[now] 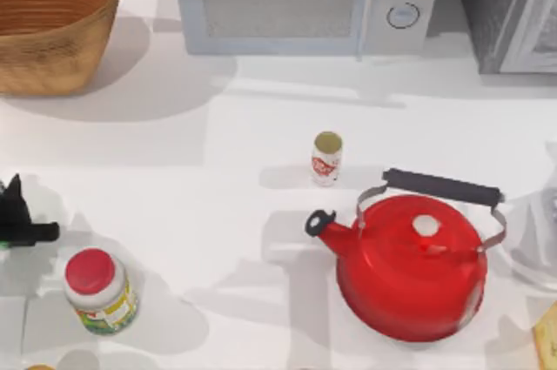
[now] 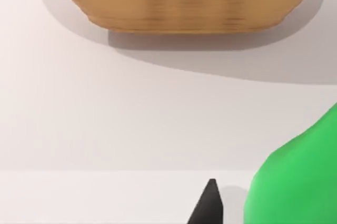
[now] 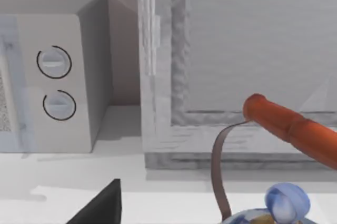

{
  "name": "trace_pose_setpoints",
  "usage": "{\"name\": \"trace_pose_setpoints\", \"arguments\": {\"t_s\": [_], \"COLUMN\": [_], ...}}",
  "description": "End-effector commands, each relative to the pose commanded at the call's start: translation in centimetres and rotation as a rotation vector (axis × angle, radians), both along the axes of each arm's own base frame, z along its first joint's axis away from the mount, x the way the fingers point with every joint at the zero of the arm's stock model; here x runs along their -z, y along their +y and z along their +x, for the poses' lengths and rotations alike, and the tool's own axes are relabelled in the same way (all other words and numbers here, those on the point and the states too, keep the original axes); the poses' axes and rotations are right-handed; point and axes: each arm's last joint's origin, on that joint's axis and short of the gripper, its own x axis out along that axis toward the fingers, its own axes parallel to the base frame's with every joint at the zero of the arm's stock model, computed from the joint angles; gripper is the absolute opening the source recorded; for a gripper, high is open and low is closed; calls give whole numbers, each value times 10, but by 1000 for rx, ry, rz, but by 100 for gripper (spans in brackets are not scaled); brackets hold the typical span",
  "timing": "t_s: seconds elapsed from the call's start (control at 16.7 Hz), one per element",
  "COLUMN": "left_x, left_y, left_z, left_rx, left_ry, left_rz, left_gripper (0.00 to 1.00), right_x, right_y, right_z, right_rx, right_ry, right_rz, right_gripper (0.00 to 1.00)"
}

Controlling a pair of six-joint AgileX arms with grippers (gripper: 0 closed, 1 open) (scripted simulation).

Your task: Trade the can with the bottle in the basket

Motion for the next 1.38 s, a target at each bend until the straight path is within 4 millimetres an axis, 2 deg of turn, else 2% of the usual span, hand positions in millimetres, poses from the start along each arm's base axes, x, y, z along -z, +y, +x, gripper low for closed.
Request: {"name": "trace_pose_setpoints", "arguments": {"t_s": [0.3, 0.48, 0.72, 0.96, 1.14, 1.38], "left_x": [-2, -21, -71, -138, -181, -224], "left_y": [2, 16, 43, 61, 56, 33], "left_z": [3, 27, 76, 122, 152, 181], "left_rx": [-13, -91, -208, -259, -219, -101], "left_ry": [-11, -91, -206, -213, -145, -53], "left_rz": [5, 32, 69, 71, 49, 20], "left_gripper": [0, 0, 0, 0, 0, 0], "right_x": [0, 0, 0, 0, 0, 0], "right_y": [0, 0, 0, 0, 0, 0], "right_z": [0, 0, 0, 0, 0, 0], "right_rx": [0, 0, 0, 0, 0, 0], "right_ry": [0, 0, 0, 0, 0, 0], "right_rz": [0, 0, 0, 0, 0, 0], "right_gripper": [100, 100, 100, 100, 100, 100]}}
